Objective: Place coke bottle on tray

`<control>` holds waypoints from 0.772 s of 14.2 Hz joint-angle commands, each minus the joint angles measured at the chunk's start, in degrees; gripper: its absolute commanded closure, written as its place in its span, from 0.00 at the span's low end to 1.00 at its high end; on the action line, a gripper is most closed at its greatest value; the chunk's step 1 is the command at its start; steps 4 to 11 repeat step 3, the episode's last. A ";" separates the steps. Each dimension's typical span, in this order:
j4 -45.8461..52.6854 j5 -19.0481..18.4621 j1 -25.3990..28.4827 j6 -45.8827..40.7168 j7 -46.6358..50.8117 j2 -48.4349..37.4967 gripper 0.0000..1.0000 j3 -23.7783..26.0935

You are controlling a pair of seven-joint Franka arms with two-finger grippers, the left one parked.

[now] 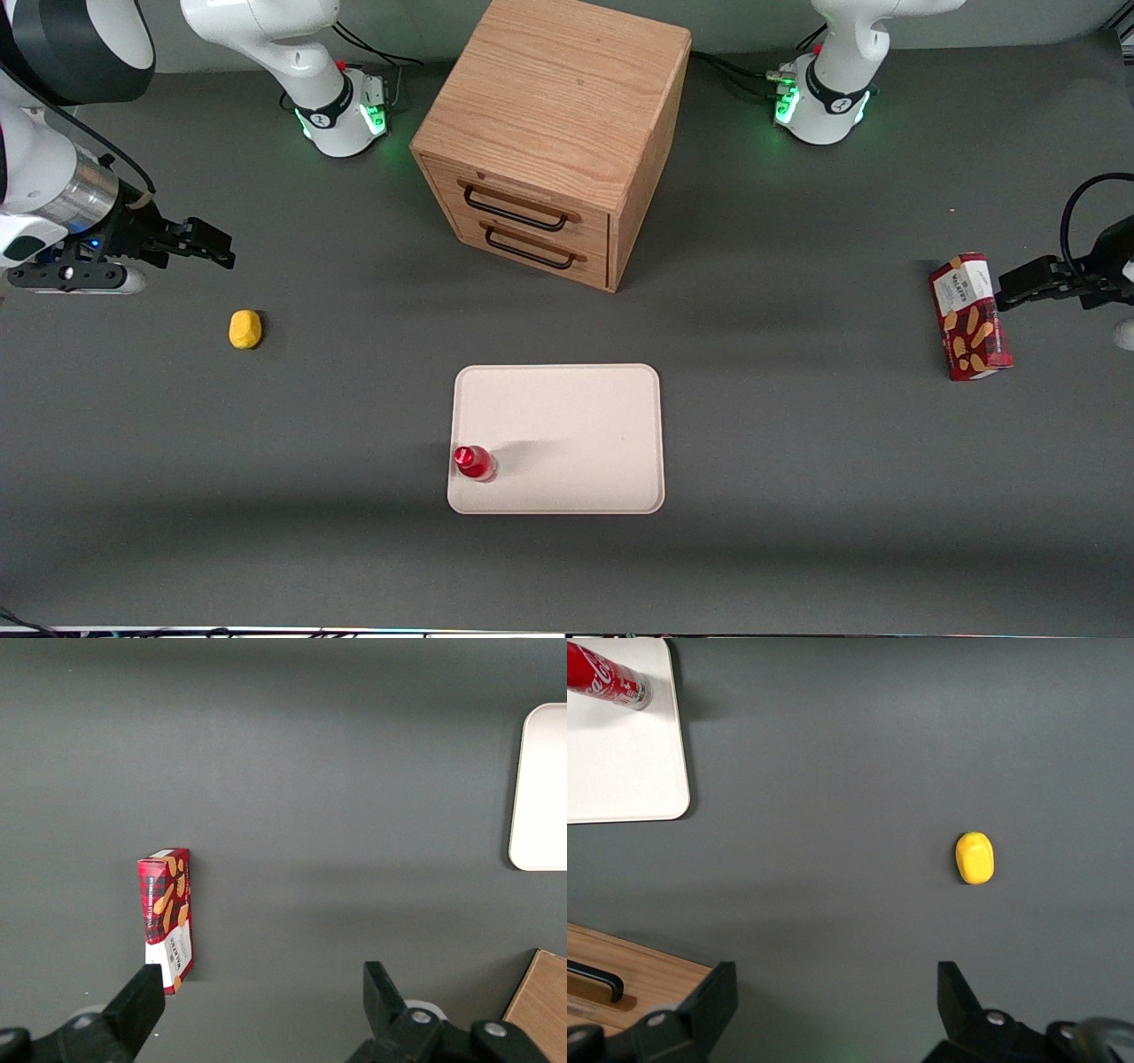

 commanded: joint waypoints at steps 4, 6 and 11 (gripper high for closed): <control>3.79 0.36 0.43 -0.62 -0.63 2.06 0.00 -2.36; 3.79 0.36 0.43 -0.62 -0.63 2.06 0.00 -2.36; 3.79 0.36 0.43 -0.62 -0.63 2.06 0.00 -2.36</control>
